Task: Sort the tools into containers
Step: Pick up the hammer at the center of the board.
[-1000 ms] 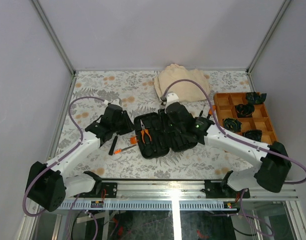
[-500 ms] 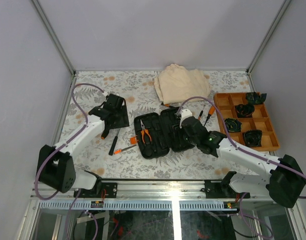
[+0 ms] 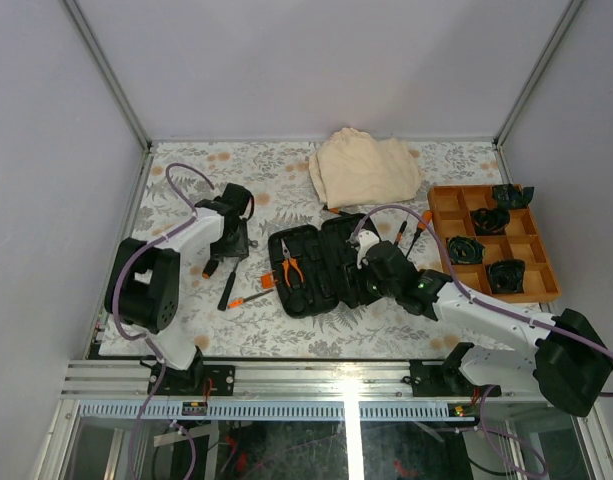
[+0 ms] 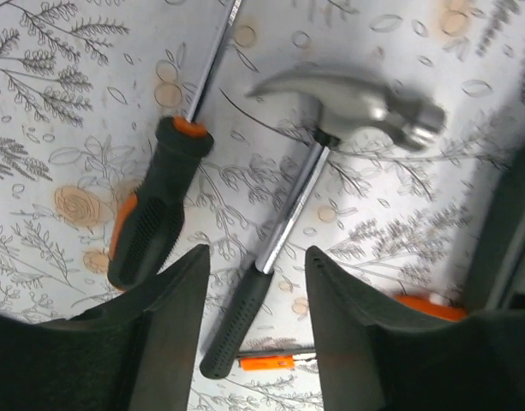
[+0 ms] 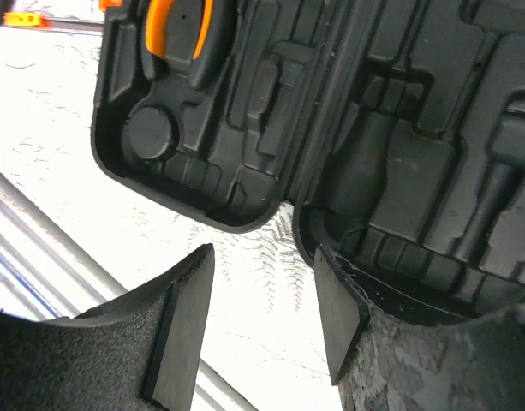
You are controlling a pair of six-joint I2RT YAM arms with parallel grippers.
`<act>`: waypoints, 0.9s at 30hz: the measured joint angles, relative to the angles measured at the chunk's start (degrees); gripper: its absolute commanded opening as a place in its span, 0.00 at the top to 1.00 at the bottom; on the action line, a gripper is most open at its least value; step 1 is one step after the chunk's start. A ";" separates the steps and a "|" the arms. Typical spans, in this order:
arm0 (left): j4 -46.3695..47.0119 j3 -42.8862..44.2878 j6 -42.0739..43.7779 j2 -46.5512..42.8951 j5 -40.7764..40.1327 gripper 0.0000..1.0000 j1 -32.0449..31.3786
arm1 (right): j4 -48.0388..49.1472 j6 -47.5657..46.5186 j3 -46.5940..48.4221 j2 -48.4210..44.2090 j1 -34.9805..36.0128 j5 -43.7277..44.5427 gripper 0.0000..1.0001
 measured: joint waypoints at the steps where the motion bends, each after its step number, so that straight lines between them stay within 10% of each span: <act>1: 0.15 0.42 0.35 1.01 0.31 0.55 0.92 | 0.11 0.07 -0.02 0.00 0.00 -0.35 0.44; 27: 2.23 3.80 2.73 9.31 10.12 0.80 3.80 | 2.62 1.05 -2.29 -2.01 -0.02 -2.99 0.45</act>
